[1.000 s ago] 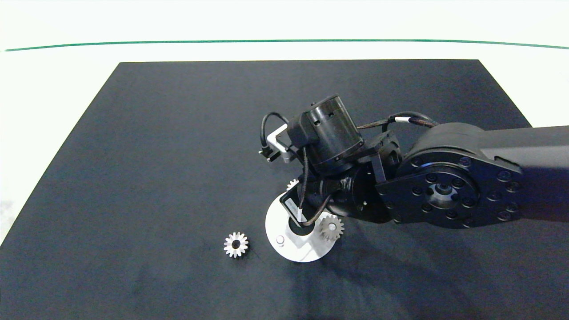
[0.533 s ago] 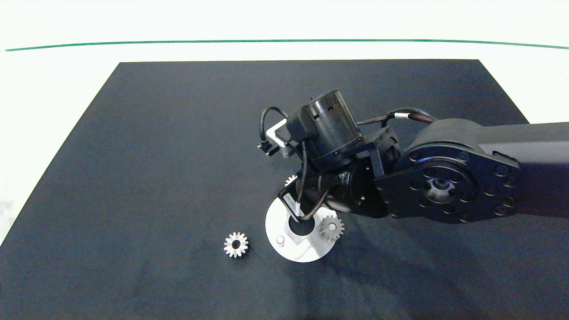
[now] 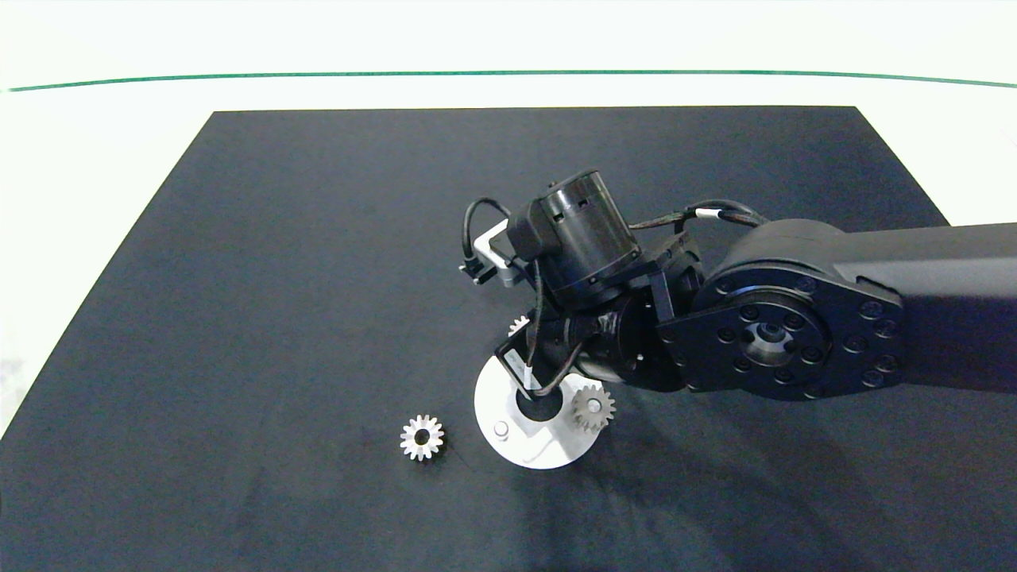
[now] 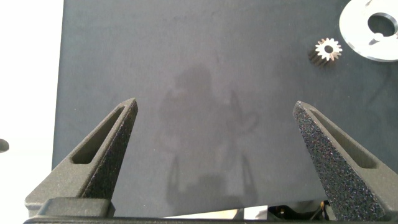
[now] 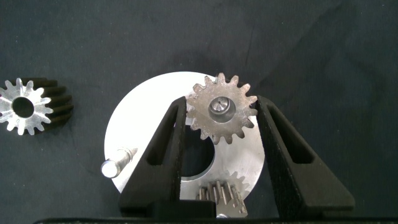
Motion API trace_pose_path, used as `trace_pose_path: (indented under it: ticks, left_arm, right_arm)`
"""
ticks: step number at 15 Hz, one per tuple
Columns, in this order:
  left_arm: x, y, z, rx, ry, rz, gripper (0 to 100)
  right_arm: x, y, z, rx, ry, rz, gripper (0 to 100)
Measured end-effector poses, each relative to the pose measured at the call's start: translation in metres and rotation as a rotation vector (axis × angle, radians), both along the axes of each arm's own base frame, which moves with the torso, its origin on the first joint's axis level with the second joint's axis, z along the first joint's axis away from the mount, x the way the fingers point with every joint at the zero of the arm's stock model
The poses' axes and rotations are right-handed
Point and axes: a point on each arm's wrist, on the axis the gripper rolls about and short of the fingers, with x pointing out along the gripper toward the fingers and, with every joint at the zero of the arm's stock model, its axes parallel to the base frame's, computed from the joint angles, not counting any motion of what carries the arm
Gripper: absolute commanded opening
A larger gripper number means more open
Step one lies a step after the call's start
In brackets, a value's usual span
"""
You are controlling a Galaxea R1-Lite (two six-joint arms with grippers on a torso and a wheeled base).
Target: Install three planetary gears onto the carrier pins
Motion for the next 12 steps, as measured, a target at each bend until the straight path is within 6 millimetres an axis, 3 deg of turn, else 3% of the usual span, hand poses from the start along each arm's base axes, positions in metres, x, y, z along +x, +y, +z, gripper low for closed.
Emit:
trace_pose_path:
  ticks: [8,9,12]
  left_arm:
    - [0.0,-0.0001,0.0,0.0,0.0,0.002,100]
    - [0.0001,-0.0001,0.0,0.0,0.0,0.002,100]
    - [0.0003,-0.0001,0.0001,0.0,0.001,0.001,100]
  right_arm:
    - [0.0037,0.0005,-0.0027,0.002,0.006,-0.006,16]
    - [0.0043,0.0003,-0.0029,0.001,0.006,-0.008,100]
    - [0.0062,-0.0008,-0.0036,0.001,0.007,-0.014,100]
